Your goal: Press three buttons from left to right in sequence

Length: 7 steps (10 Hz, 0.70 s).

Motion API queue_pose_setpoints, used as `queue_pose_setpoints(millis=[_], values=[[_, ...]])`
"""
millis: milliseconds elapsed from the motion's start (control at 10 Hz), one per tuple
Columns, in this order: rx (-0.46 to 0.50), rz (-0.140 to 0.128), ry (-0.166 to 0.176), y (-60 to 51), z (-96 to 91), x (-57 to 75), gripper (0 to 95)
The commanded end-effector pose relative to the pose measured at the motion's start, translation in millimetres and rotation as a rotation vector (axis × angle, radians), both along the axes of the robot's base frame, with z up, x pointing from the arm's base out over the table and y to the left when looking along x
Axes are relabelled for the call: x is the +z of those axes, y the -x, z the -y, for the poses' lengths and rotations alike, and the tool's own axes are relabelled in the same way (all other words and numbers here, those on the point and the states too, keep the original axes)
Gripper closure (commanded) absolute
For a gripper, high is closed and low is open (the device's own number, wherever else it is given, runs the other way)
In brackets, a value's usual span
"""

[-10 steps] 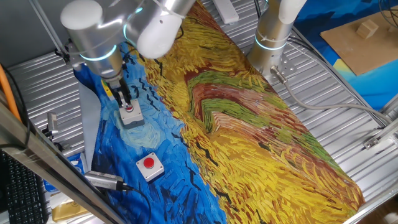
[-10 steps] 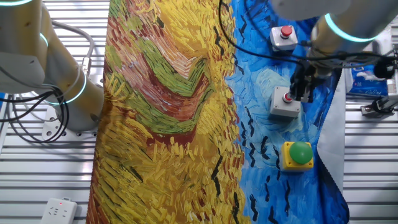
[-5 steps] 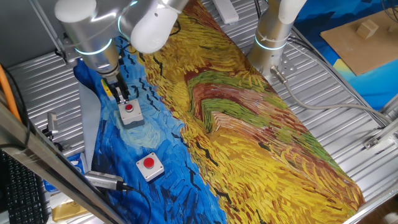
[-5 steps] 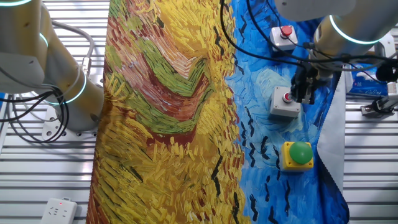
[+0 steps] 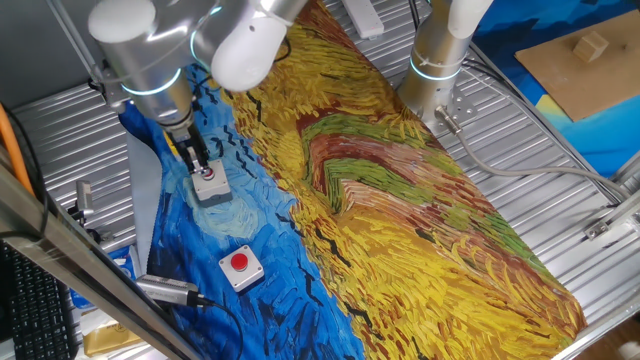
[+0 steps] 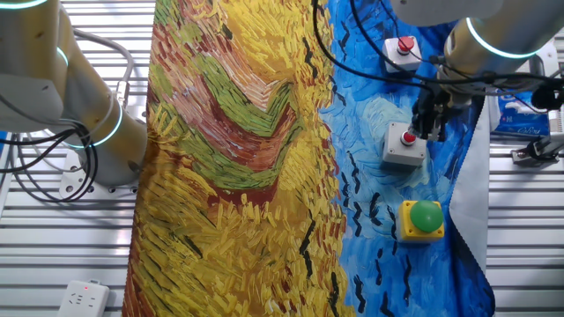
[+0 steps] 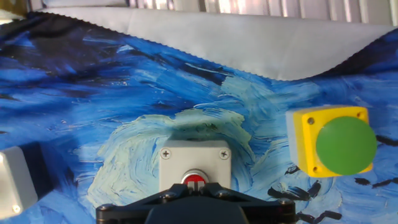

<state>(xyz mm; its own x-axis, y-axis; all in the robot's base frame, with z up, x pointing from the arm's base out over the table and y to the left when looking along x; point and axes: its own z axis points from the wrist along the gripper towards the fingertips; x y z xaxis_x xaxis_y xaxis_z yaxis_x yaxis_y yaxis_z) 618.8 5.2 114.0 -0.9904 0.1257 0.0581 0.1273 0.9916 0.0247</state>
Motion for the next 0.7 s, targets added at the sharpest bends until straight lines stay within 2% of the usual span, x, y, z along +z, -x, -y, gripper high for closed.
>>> queue_pose_setpoints(millis=[100, 200, 300, 400, 700], values=[[-0.01, -0.004, -0.001, -9.0, -8.7, 0.2, 95.0], [-0.017, -0.005, 0.001, -13.2, -15.2, 0.2, 95.0], [-0.037, -0.005, 0.005, -21.7, -31.4, -2.6, 95.0], [-0.04, -0.005, 0.006, -23.9, -35.4, -4.0, 95.0], [-0.051, 0.01, 0.02, -17.5, -52.5, -24.9, 95.0]])
